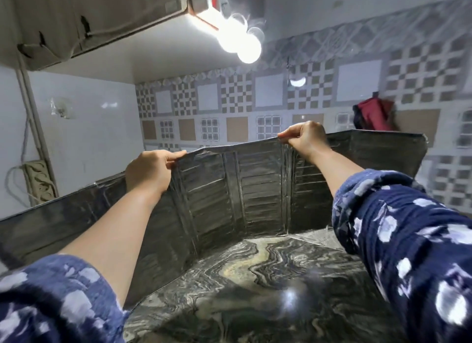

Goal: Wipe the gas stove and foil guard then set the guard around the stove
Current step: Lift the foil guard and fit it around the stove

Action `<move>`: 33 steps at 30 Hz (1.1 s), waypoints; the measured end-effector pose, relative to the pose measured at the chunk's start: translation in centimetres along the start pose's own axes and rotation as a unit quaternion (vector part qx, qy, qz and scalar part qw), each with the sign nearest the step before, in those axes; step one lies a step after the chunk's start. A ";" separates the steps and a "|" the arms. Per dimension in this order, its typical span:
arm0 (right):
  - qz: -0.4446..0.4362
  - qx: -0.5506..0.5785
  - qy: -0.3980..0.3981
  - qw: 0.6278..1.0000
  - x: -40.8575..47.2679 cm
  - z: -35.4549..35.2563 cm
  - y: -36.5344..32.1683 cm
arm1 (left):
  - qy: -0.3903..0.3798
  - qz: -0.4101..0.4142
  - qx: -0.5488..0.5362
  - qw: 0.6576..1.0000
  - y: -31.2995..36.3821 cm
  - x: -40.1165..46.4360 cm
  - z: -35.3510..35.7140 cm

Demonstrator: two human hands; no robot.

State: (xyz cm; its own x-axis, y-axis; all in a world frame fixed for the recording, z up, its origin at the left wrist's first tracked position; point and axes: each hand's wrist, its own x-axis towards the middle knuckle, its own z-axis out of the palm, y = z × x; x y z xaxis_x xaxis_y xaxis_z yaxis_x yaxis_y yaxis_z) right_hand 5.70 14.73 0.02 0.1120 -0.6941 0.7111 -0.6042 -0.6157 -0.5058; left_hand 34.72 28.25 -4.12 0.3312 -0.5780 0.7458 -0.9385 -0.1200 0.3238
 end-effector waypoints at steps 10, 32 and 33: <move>-0.010 -0.092 0.063 0.994 2.1 -12.9 9.0 | -0.009 0.097 -0.038 0.995 14.3 2.5 6.3; 0.085 -0.216 0.063 0.971 0.2 -32.6 35.5 | -0.067 0.199 -0.187 0.960 42.9 -2.6 27.0; 0.094 -0.217 0.056 0.970 0.3 -32.8 36.6 | -0.076 0.204 -0.192 0.957 43.3 -2.7 28.0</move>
State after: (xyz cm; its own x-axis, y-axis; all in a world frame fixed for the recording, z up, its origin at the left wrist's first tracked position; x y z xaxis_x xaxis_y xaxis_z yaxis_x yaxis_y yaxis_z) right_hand -42.24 4.24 -2.31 -0.1046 -0.7189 0.6872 -0.8835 -0.2501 -0.3962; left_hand -9.54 2.01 -8.41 -0.1001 -0.6273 0.7723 -0.8719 0.4293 0.2357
